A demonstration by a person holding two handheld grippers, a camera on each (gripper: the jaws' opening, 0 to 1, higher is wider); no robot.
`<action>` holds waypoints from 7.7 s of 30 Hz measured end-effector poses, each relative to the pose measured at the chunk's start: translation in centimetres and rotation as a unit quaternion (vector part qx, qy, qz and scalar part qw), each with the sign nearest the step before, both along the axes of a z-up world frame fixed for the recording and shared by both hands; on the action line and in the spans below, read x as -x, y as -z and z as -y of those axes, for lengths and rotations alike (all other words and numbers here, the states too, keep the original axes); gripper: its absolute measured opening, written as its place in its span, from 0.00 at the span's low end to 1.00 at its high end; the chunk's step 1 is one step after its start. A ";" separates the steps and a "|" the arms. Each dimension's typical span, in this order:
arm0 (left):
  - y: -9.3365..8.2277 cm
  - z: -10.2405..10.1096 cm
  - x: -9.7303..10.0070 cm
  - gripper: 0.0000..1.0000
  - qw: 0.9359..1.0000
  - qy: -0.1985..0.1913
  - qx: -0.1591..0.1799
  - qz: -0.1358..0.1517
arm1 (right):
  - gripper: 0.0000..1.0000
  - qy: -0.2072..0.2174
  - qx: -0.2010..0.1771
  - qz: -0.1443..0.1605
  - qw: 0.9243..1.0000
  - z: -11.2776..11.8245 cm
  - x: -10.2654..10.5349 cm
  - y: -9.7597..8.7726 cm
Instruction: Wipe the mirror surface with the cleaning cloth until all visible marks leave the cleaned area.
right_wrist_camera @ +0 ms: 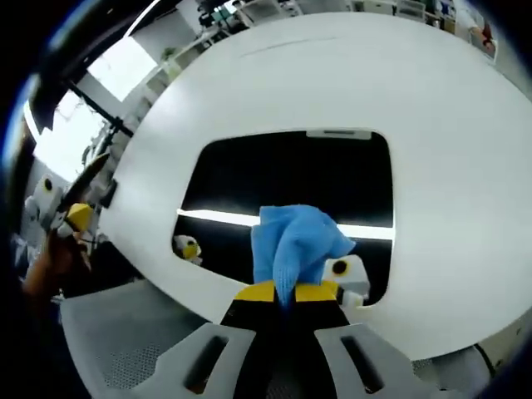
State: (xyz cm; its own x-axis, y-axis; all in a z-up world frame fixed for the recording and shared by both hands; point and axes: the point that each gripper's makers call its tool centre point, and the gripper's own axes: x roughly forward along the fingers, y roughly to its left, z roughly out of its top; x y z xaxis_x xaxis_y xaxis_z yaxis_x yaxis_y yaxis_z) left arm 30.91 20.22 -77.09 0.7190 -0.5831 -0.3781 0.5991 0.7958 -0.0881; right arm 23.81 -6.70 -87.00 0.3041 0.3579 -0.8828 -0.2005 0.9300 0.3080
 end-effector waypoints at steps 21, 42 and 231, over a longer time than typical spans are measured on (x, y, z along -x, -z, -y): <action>-0.6 0.2 0.0 1.00 1.000 -0.002 0.028 0.001 | 0.00 -0.002 -0.008 -0.016 1.000 0.1 0.0 0.1; 0.3 2.1 0.8 1.00 0.997 0.015 0.062 -0.042 | 0.00 0.017 0.000 -0.026 1.000 3.9 0.0 0.1; 0.7 -0.5 2.3 1.00 0.999 -0.032 0.017 -0.027 | 0.90 -0.120 -0.001 0.300 0.946 17.2 -5.7 -7.4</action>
